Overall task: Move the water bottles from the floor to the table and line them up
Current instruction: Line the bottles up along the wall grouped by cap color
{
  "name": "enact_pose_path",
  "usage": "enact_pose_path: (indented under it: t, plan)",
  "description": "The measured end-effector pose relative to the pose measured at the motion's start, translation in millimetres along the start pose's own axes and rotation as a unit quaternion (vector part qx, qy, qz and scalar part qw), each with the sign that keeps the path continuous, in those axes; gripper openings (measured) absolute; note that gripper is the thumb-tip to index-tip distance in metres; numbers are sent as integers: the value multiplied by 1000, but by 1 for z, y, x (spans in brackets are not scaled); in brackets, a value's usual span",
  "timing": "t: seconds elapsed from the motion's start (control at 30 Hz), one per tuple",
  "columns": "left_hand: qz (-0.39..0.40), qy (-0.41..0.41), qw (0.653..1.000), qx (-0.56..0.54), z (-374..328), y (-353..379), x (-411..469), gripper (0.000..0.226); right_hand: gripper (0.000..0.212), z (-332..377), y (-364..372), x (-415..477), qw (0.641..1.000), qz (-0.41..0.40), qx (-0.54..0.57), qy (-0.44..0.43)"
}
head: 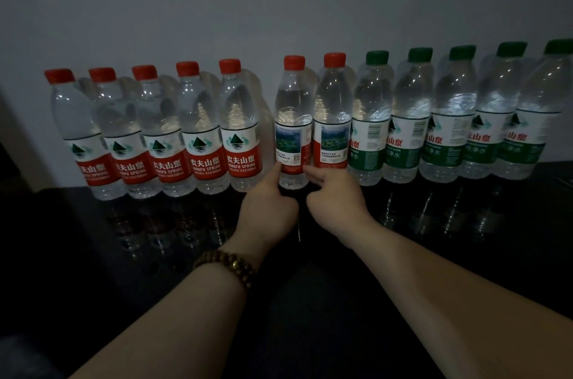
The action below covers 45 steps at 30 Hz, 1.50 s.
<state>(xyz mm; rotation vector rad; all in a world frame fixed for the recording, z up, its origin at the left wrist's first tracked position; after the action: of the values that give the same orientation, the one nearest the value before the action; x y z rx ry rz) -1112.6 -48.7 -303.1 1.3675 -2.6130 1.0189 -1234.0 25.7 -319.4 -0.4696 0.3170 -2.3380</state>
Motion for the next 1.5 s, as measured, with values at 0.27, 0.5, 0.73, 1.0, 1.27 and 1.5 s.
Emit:
enact_pose_path:
  t: [0.27,0.5,0.73,1.0,1.27,1.5]
  plan:
    - [-2,-10,1000,-20,6,3,3,76,80,2,3,-1,1000,15,-15,-7]
    - [-50,-15,998,-45,7,-7,2,67,81,1,0,-1,1000,8,2,-1]
    - [-7,-34,997,-65,7,-1,2,73,80,-2,4,0,999,30,-6,18]
    - [-63,-7,997,-41,3,-10,0,63,90,1,8,0,997,57,-48,8]
    - [-97,-34,994,-45,11,-15,2,58,79,3,2,-4,1000,24,-13,10]
    - [-75,-24,996,-45,6,-11,0,61,91,4,10,-3,995,70,-69,18]
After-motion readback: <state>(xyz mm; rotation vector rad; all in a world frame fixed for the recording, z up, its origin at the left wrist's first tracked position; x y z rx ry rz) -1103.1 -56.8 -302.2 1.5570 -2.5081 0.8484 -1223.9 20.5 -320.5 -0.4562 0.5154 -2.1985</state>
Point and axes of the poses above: each hand's wrist, its own x-axis towards the middle knuckle, its own y-axis out of the palm, z = x × y, the point moved 9 cm from there along x, towards the middle knuckle, and after that the axes turned 3 degrees about x, right-handed, at the moved point
